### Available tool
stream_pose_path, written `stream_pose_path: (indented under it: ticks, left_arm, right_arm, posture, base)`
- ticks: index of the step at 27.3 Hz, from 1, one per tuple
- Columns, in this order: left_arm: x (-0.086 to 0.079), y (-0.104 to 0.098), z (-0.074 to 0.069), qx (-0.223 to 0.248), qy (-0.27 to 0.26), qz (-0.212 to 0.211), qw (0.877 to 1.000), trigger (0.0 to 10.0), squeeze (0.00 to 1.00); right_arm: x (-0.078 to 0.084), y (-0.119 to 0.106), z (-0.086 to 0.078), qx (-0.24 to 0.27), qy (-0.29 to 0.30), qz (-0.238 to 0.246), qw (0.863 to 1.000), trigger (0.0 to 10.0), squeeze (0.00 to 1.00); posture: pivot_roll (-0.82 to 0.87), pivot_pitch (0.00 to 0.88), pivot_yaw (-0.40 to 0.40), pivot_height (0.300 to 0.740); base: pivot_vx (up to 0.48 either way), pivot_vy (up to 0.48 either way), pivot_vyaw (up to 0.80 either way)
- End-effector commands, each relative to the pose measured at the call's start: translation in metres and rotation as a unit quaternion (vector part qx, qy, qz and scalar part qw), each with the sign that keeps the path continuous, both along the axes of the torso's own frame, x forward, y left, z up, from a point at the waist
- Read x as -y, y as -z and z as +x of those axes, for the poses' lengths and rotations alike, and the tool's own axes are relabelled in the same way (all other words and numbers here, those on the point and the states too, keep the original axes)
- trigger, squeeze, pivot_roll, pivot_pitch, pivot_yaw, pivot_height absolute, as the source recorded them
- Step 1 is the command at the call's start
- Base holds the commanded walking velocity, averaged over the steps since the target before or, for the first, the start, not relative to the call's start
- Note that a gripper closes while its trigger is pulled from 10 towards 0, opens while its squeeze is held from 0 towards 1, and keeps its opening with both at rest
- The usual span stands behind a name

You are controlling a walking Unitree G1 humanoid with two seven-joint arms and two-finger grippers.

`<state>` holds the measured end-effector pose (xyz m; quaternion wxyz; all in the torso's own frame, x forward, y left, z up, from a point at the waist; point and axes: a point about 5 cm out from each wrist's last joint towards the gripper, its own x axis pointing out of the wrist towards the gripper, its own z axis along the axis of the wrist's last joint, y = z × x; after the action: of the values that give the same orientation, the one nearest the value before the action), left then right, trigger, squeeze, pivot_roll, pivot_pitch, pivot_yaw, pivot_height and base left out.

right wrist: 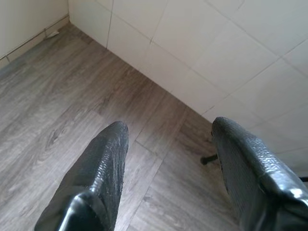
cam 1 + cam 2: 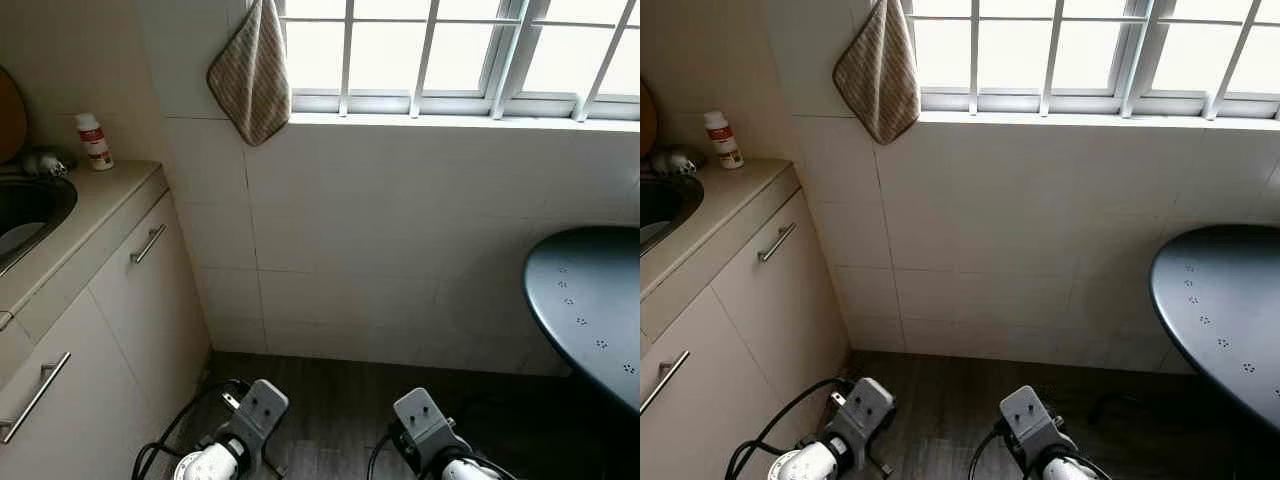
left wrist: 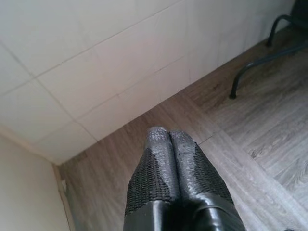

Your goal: Kitchen organization

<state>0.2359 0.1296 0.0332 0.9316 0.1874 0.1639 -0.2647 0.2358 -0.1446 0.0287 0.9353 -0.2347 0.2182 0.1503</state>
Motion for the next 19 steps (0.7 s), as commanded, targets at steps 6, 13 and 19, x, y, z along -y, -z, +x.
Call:
stream_pose_path:
  ticks: [6,13,19]
  left_arm:
    - [0.0154,-0.0017,0.0055,0.02,0.014,0.025,0.999,10.0,0.0]
    - [0.0133,0.0008,0.0102,0.013,-0.001,0.02,1.0,10.0,0.0]
    - [0.0141,0.0018,0.0107,0.013,-0.001,0.018,1.0,10.0,0.0]
  right_arm:
    - [-0.0032,0.0008,0.0022,0.013,-0.02,-0.007,1.0,10.0,0.0]
    - [-0.0034,0.0008,0.0067,0.02,-0.021,-0.002,1.0,10.0,0.0]
    - [-0.0017,0.0014,0.0077,0.02,-0.017,0.002,1.0,10.0,0.0]
  posture:
    - [-0.01,0.0,0.001,0.74]
    - [-0.02,0.0,0.005,0.74]
    - [-0.02,0.0,0.005,0.74]
  base:
    - [0.0,0.0,0.0]
    - [0.0,0.0,0.0]
    - [0.0,0.0,0.0]
